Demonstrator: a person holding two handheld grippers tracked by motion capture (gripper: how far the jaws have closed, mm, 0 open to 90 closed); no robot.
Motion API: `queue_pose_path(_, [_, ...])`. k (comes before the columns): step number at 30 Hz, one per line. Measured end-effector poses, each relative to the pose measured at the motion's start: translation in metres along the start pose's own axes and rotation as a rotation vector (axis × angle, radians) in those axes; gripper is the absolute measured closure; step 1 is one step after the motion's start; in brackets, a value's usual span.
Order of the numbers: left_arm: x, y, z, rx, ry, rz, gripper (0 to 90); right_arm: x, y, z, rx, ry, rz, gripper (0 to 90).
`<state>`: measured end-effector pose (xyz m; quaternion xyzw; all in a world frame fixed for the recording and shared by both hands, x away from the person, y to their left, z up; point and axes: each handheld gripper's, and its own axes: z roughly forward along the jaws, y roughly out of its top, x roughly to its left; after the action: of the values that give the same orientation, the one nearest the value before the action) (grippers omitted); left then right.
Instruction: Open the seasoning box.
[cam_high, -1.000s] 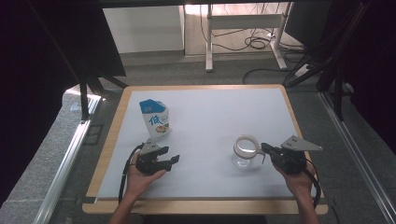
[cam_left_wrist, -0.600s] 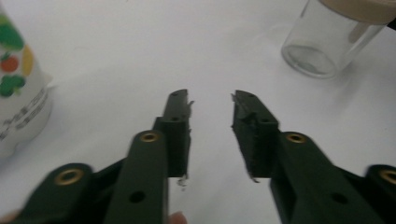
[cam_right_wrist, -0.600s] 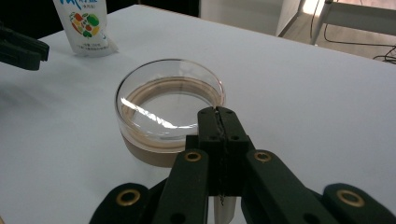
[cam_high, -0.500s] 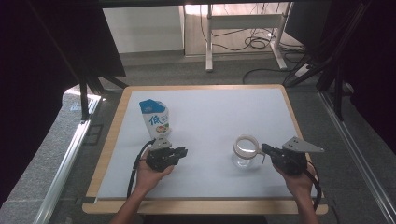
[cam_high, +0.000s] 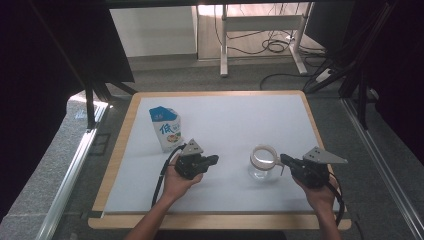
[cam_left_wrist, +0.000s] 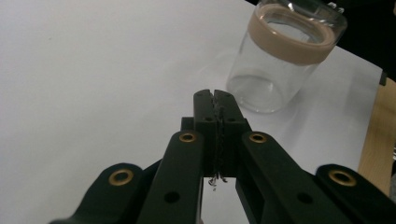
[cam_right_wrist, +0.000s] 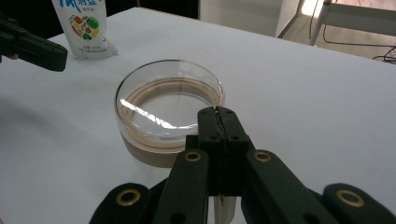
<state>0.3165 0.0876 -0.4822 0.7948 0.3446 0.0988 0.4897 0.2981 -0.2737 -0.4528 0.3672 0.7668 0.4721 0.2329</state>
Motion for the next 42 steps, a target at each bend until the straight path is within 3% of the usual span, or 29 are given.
queue_pose_path(9, [-0.008, 0.01, 0.016, -0.003, -0.038, -0.006, 89.8, -0.001, -0.001, -0.001, -0.003, -0.006, 0.001, 89.9])
queue_pose_path(25, [-0.027, 0.026, 0.041, 0.04, -0.079, 0.052, 89.9, -0.003, -0.002, -0.001, -0.012, -0.002, 0.01, 89.9])
queue_pose_path(31, [-0.029, 0.032, 0.051, 0.044, -0.094, 0.049, 89.9, -0.003, -0.003, -0.001, -0.015, 0.0, 0.011, 89.9])
queue_pose_path(42, [-0.035, 0.044, 0.06, 0.052, -0.094, 0.076, 89.9, -0.002, -0.003, -0.002, -0.013, -0.004, 0.008, 90.0])
